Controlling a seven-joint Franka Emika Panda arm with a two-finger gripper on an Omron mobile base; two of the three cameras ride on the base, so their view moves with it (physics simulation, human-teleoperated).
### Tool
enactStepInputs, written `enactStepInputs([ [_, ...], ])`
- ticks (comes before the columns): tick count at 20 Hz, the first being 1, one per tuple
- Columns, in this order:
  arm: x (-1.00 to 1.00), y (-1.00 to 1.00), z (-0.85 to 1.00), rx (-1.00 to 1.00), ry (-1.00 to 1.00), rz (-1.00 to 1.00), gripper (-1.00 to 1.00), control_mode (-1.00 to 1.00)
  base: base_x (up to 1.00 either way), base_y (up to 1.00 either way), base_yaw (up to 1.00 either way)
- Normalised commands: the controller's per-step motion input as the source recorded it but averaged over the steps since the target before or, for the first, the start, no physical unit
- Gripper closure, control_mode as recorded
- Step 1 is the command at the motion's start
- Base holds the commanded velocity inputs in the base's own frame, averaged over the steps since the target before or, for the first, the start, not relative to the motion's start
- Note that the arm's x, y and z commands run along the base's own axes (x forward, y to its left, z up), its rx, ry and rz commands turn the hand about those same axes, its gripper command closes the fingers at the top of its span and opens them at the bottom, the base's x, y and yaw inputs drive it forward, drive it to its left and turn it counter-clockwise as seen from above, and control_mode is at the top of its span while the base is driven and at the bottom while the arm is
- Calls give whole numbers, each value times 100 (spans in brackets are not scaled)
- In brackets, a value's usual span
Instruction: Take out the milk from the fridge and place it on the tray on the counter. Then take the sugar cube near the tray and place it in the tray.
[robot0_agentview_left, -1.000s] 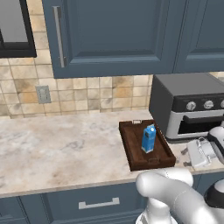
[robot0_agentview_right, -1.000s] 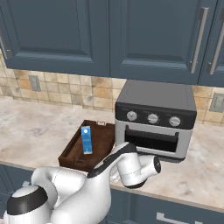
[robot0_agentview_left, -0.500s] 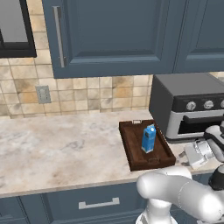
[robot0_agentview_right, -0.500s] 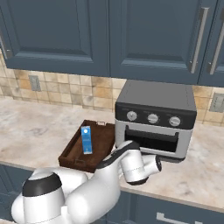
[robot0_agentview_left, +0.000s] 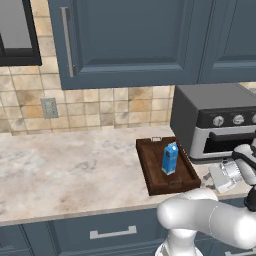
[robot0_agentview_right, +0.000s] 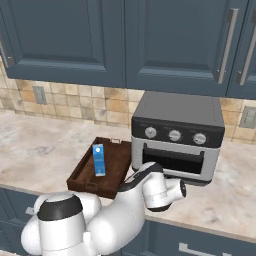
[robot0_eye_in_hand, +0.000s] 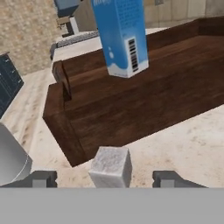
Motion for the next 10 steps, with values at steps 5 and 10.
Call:
enactStepInputs([
  [5,25,0,-20,0,-4,0,-100,-100,0,0,0],
  [10,1,10,-31,4,0,0,-100,-100,0,0,0],
])
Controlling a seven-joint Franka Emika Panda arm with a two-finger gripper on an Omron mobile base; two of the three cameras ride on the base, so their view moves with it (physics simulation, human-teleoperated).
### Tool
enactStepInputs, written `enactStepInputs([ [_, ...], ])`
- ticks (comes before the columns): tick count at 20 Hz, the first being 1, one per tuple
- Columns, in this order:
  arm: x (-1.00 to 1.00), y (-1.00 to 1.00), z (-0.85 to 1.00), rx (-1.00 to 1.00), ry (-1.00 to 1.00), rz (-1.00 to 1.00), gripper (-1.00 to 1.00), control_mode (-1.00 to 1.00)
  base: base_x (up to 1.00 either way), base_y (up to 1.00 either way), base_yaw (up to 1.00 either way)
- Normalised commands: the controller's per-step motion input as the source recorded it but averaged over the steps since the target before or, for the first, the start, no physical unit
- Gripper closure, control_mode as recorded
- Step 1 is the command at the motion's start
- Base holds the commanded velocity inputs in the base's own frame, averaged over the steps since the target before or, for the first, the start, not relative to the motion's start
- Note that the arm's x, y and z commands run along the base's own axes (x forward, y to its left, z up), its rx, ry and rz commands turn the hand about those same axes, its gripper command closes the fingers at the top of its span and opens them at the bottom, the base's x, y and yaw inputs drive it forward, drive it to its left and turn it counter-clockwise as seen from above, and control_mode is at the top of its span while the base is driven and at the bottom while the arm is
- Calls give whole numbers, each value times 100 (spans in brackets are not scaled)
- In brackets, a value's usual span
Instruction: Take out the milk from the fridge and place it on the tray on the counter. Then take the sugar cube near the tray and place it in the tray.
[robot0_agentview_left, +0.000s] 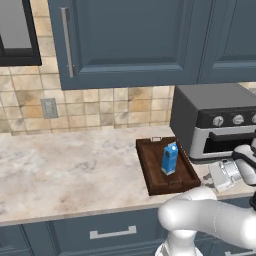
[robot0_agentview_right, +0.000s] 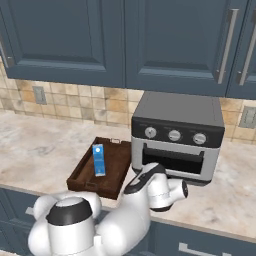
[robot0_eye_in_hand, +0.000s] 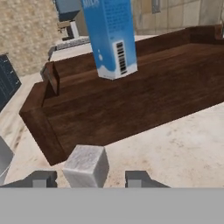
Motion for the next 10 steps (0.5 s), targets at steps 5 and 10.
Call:
enactStepInputs([
  [5,-1,31,-26,3,0,0,-100,-100,0,0,0],
  [10,0,37,-21,1,0,0,-100,-100,0,0,0],
])
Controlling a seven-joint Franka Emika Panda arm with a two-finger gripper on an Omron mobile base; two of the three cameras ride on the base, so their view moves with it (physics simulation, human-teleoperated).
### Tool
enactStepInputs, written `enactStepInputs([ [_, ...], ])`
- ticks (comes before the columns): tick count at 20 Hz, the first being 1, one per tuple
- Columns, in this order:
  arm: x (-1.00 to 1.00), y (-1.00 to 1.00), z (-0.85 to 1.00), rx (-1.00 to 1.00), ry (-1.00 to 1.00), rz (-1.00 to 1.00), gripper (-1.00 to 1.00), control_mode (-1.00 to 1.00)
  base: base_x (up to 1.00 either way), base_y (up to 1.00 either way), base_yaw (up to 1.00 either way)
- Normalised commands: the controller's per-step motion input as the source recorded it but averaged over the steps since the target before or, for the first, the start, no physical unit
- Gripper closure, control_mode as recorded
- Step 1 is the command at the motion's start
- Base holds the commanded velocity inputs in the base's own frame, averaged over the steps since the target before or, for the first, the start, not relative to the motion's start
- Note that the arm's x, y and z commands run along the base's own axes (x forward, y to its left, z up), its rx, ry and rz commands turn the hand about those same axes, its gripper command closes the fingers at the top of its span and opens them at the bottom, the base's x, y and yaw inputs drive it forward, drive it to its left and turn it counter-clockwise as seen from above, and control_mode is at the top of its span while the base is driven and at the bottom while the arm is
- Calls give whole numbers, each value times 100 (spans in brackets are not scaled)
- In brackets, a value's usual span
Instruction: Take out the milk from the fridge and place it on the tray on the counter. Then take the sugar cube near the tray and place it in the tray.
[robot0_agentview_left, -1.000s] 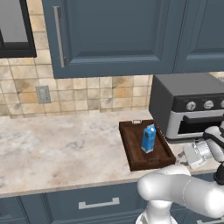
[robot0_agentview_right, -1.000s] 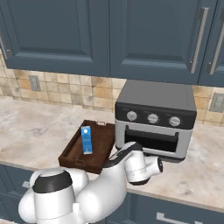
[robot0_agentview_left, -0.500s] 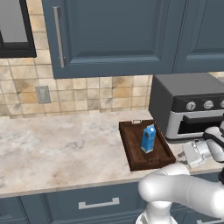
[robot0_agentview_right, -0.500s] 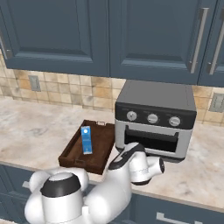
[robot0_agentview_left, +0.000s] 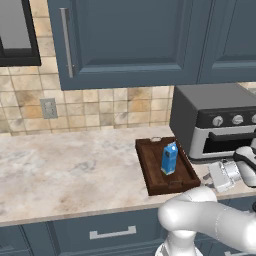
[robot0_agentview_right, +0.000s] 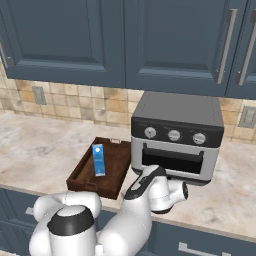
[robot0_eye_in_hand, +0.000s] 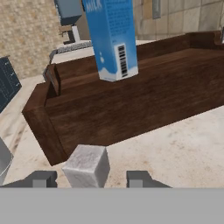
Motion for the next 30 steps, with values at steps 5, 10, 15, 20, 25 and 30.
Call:
enactStepInputs([
  [5,-1,41,-3,0,-2,0,-100,-100,0,0,0],
  [10,-17,44,0,0,-3,-4,-100,-100,0,0,0],
  [15,-1,4,-6,0,-3,-3,-100,-100,0,0,0],
  [20,0,-8,-9,0,-1,0,-100,-100,0,0,0],
  [25,0,-34,0,4,-2,0,-100,-100,0,0,0],
  [30,1,-15,-8,2,0,0,-100,-100,0,0,0],
])
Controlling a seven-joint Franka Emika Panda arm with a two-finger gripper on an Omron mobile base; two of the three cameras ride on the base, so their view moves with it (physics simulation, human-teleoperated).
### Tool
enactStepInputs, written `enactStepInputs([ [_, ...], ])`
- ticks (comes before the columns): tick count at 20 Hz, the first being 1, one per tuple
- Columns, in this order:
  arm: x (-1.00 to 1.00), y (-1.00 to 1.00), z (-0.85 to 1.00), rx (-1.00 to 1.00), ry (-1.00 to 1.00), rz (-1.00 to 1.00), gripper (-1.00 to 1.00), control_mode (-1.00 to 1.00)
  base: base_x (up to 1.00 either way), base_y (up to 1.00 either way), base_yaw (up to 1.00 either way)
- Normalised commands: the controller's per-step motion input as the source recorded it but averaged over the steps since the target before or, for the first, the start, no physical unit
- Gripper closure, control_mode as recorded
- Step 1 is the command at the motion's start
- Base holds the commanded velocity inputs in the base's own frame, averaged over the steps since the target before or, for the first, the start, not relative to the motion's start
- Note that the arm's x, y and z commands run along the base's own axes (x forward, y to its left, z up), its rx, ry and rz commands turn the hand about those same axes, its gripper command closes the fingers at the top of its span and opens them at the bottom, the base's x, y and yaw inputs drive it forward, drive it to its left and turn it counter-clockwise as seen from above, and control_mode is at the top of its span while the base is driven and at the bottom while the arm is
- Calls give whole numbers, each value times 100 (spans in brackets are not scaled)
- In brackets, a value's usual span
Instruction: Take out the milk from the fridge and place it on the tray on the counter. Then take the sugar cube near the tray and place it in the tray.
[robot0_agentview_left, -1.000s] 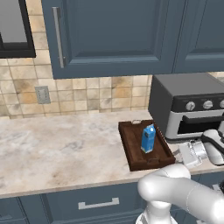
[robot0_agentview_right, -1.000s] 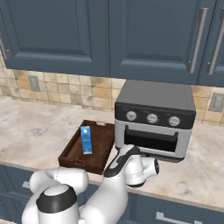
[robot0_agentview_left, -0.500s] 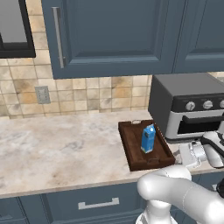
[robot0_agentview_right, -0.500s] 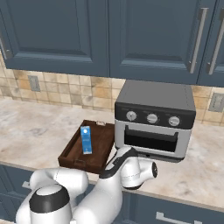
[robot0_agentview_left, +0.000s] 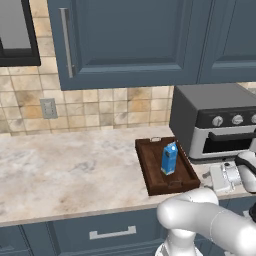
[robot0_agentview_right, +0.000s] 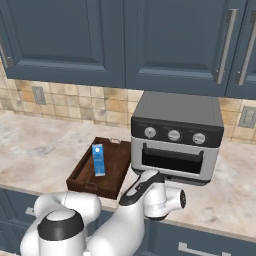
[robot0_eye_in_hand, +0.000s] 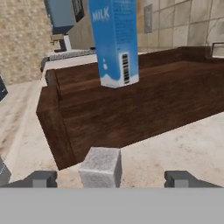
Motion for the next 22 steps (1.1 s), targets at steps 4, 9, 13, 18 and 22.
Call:
enactStepInputs([
  [4,10,52,-25,0,1,0,-100,-100,0,0,0],
  [9,6,24,-16,0,2,0,-100,-100,0,0,0],
  [13,-17,33,-17,0,5,0,-100,-100,0,0,0],
  [18,-17,47,-10,0,1,0,-100,-100,0,0,0],
  [22,1,23,-1,0,0,0,-100,-100,0,0,0],
])
